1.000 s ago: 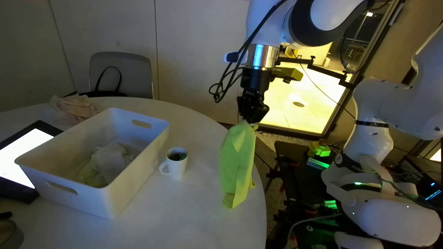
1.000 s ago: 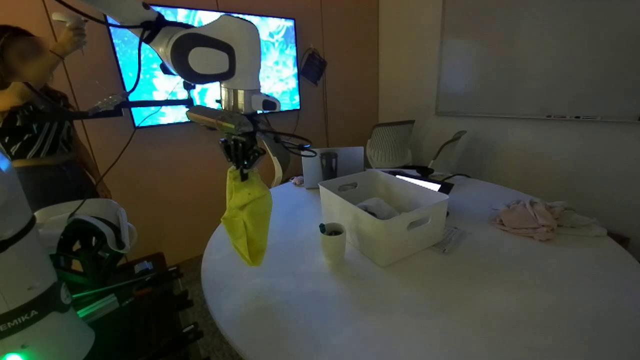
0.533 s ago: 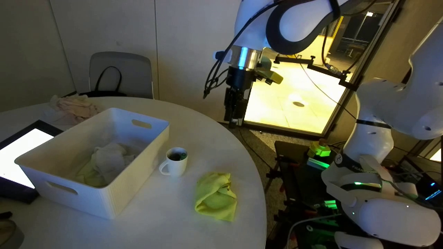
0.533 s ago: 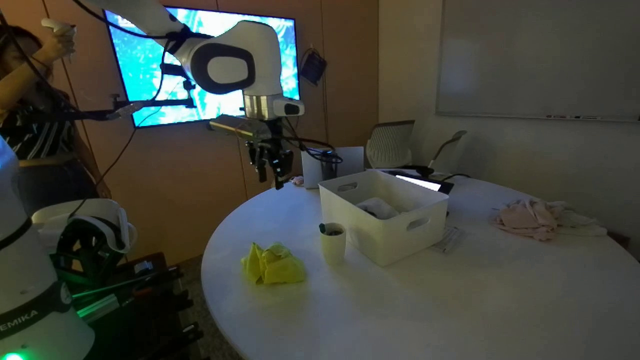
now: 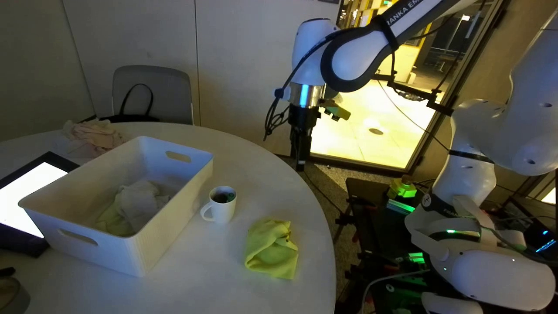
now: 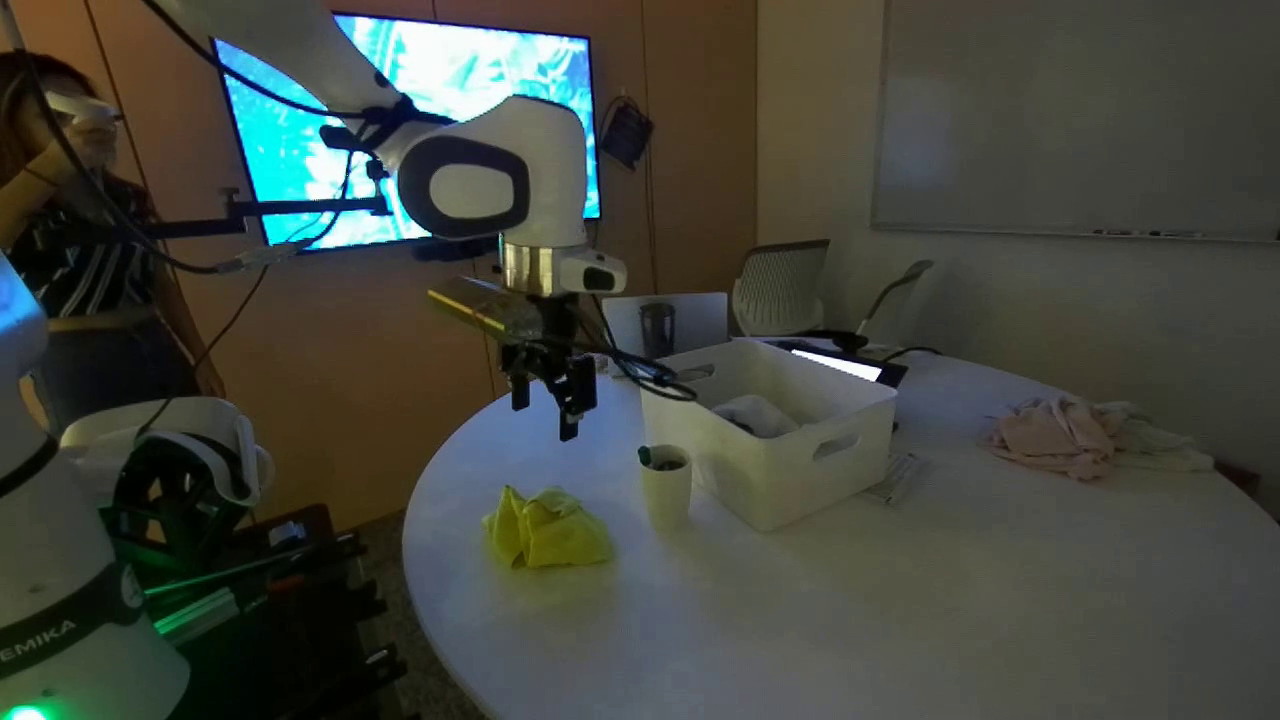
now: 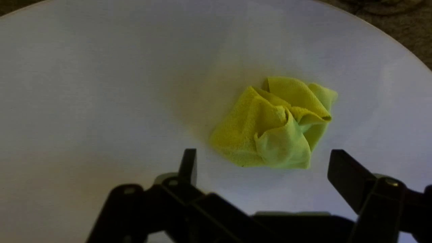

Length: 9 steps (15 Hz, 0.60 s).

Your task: Put each towel in the white box, and each item from the towel in the white mug

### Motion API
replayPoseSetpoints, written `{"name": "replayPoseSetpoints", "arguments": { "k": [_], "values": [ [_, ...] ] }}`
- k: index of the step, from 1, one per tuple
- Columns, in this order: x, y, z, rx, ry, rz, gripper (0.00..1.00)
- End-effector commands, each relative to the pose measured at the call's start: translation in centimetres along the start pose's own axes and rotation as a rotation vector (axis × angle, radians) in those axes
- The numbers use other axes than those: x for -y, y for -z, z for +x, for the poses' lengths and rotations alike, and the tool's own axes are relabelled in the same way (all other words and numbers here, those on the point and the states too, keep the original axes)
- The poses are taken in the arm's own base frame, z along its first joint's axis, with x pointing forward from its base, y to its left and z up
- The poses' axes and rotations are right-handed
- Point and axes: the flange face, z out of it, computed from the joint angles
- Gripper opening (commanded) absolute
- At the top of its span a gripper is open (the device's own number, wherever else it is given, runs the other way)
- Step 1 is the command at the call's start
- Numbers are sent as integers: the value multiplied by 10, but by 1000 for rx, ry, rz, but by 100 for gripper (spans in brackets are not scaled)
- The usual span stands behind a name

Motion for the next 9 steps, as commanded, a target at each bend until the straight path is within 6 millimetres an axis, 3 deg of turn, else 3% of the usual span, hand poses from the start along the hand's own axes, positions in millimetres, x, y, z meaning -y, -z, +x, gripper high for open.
{"name": "replayPoseSetpoints", "arguments": {
  "k": [1,4,9],
  "values": [
    [5,-41,-20,55,40,7,100],
    [19,-86,-28,78,44,-20,100],
    [32,-136,-31,66,36,-43,100]
  ]
}}
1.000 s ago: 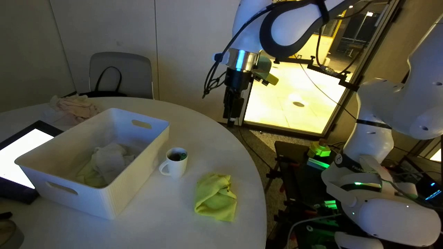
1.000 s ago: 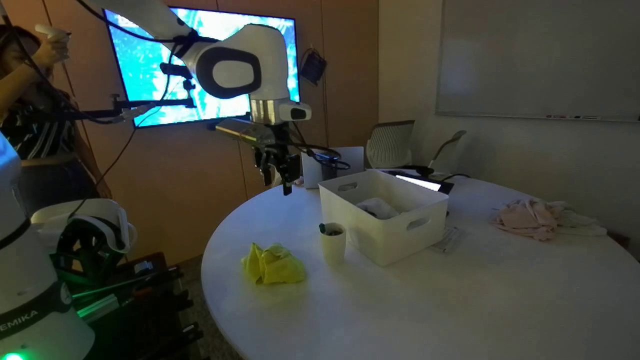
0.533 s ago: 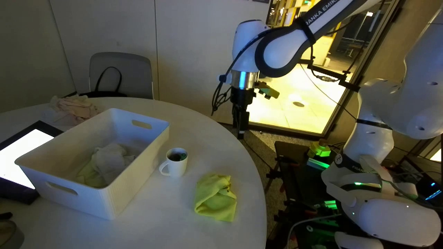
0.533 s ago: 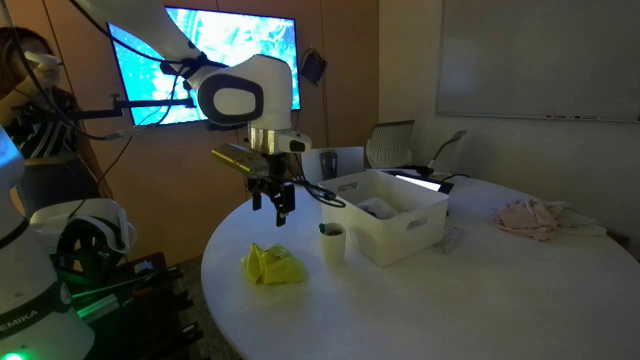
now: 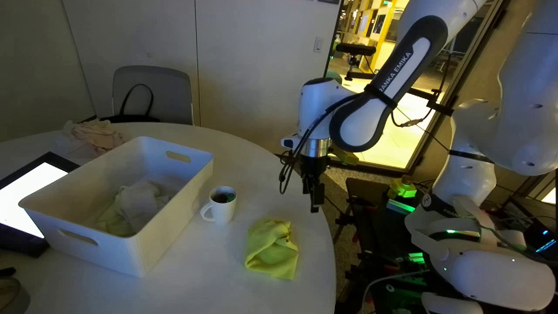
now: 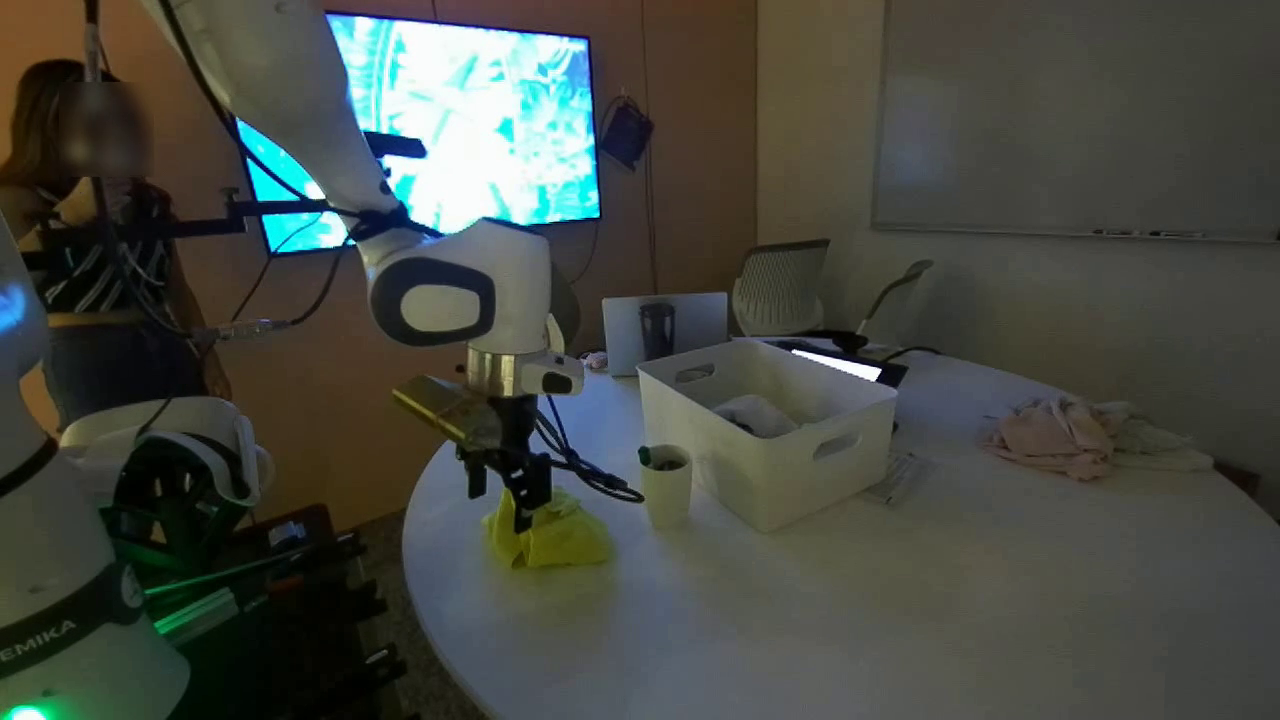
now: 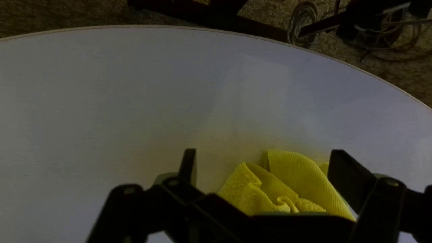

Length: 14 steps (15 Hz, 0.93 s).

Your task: Put each towel in the white box, and each item from the towel in the white mug

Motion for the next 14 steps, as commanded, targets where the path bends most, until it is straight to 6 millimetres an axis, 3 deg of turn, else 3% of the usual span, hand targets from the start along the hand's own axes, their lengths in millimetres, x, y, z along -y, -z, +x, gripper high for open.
{"name": "replayPoseSetpoints", "arguments": {
  "k": [1,6,10,14],
  "values": [
    [5,-30,5,-49,-35,-30,100],
    [6,-64,12,-144,-144,-38,100],
    [26,-77,24,-203,-194,-37,100],
    [33,-86,37,-259,-207,-63,100]
  ]
}}
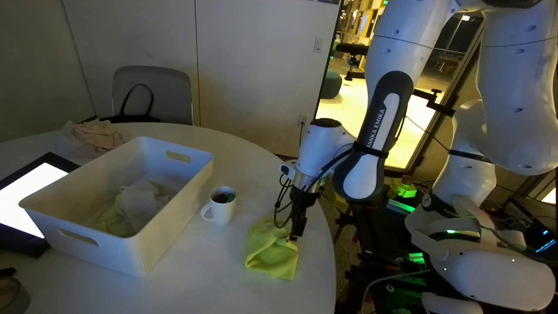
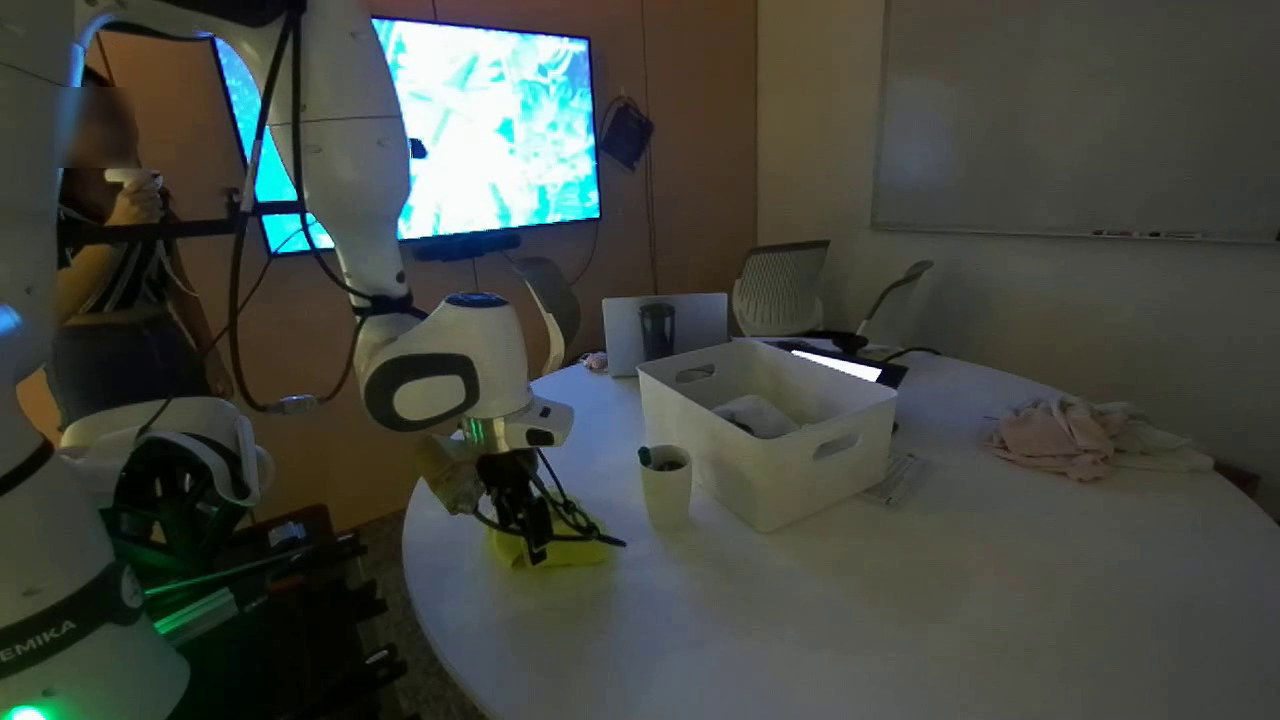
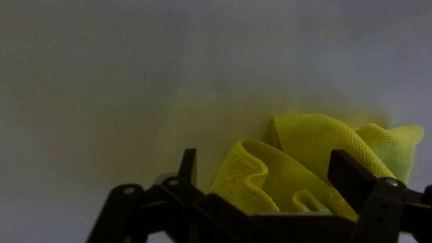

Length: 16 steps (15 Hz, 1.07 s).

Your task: Put each towel in the white box, and each item from the towel in the white mug

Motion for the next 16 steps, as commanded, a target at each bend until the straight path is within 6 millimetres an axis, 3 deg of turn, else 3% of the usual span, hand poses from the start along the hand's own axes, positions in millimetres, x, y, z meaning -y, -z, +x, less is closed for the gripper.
{"name": "replayPoseSetpoints", "arguments": {
  "k": [1,11,16],
  "values": [
    [7,-9,14,-76,-11,-25,100],
    [3,-11,57,-240,30,-160,100],
    [-4,-1,77,-278,-4,-196,100]
  ]
}}
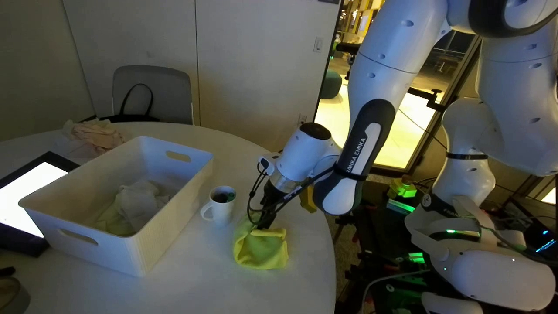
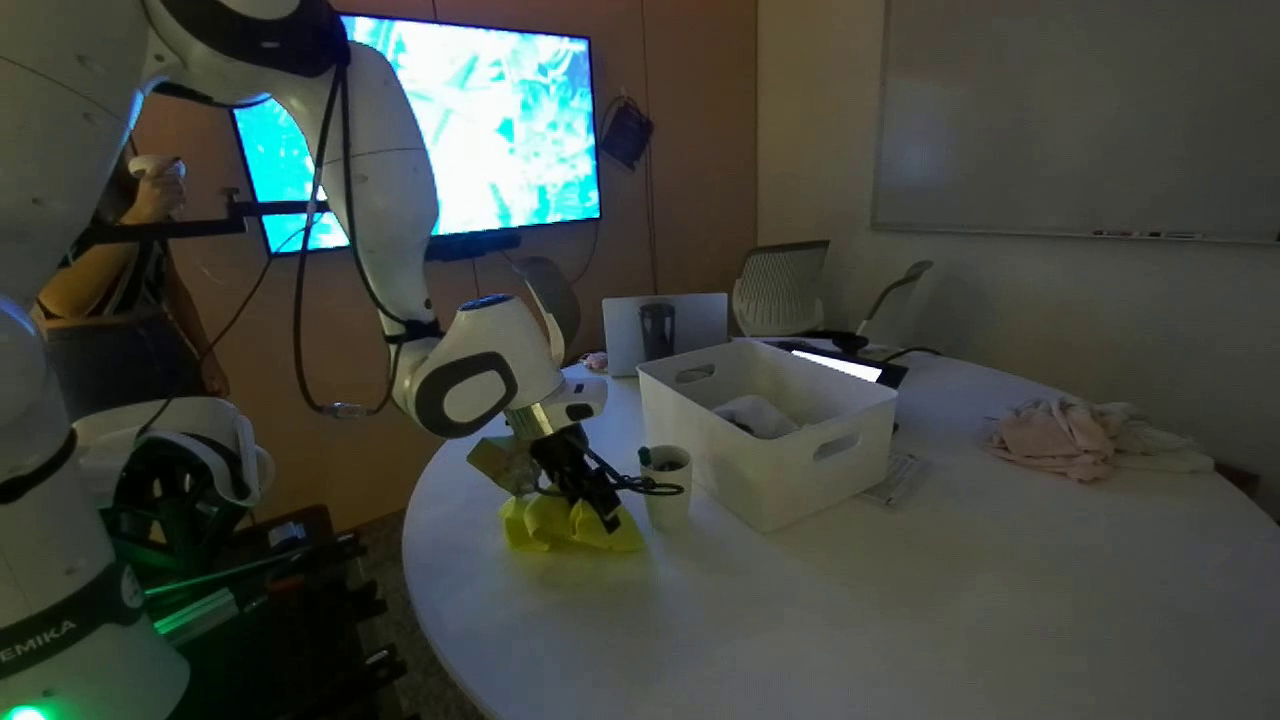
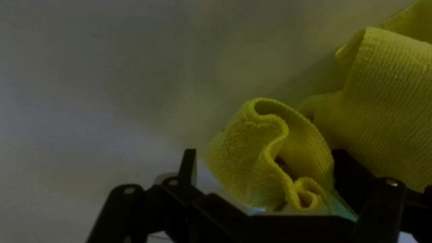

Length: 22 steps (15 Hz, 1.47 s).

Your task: Put each towel in the white box, and each item from the towel in the white mug

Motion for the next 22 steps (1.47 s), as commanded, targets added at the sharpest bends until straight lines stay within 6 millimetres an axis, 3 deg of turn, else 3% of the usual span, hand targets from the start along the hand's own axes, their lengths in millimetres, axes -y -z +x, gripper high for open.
{"name": "replayPoseSetpoints", "arguments": {
  "k": [1,4,10,19,22],
  "values": [
    [-5,3,17,-56,-46,-35,100],
    [-11,8,24,-75,-69,-57,100],
    [1,10,24,-79,-54,-46,100],
    [66,37,23,-141,120,9,100],
    [78,35,21,-137,144,13,100]
  ]
}}
